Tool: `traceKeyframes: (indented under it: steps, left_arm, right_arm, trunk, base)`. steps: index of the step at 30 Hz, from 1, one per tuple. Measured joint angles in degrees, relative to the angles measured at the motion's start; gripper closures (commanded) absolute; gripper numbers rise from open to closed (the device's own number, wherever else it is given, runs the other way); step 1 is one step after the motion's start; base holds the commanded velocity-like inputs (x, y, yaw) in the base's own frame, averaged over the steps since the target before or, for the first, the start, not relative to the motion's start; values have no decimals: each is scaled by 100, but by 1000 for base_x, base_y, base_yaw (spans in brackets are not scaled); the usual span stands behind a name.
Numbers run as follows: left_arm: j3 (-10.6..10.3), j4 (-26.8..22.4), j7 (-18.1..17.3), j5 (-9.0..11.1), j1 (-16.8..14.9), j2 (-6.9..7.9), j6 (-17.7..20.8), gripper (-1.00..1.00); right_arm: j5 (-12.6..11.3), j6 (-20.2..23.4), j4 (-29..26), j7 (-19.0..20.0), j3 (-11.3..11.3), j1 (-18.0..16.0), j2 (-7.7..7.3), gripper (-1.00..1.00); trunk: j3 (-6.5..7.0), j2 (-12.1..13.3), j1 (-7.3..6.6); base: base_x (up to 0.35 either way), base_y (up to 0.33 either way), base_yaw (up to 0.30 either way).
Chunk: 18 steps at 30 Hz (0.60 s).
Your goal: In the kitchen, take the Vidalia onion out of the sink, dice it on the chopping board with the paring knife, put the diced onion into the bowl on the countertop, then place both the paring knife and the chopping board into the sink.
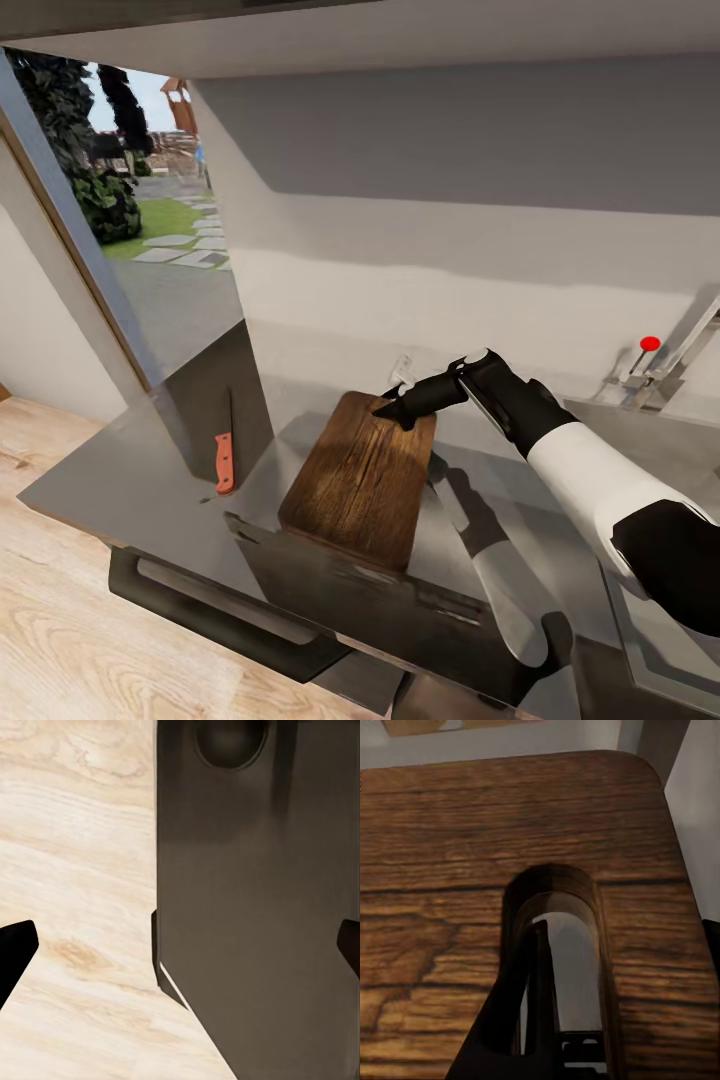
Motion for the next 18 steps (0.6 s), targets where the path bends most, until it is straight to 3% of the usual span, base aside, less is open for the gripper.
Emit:
traceKeyframes:
  steps: [7,18]
  left_arm:
    - [9,-74,-8,-1,-1,-13,-10,-100]
    - [11,-404,-25,-1,-7,-233,-46,-100]
  right_arm:
    - [-19,-1,0,3,0,2,-6,100]
    - [-18,-3,5,4,-6,2,-12,100]
  trunk:
    - [0,0,0]
    - [0,0,0]
  base:
    - [0,0,0]
    - [0,0,0]
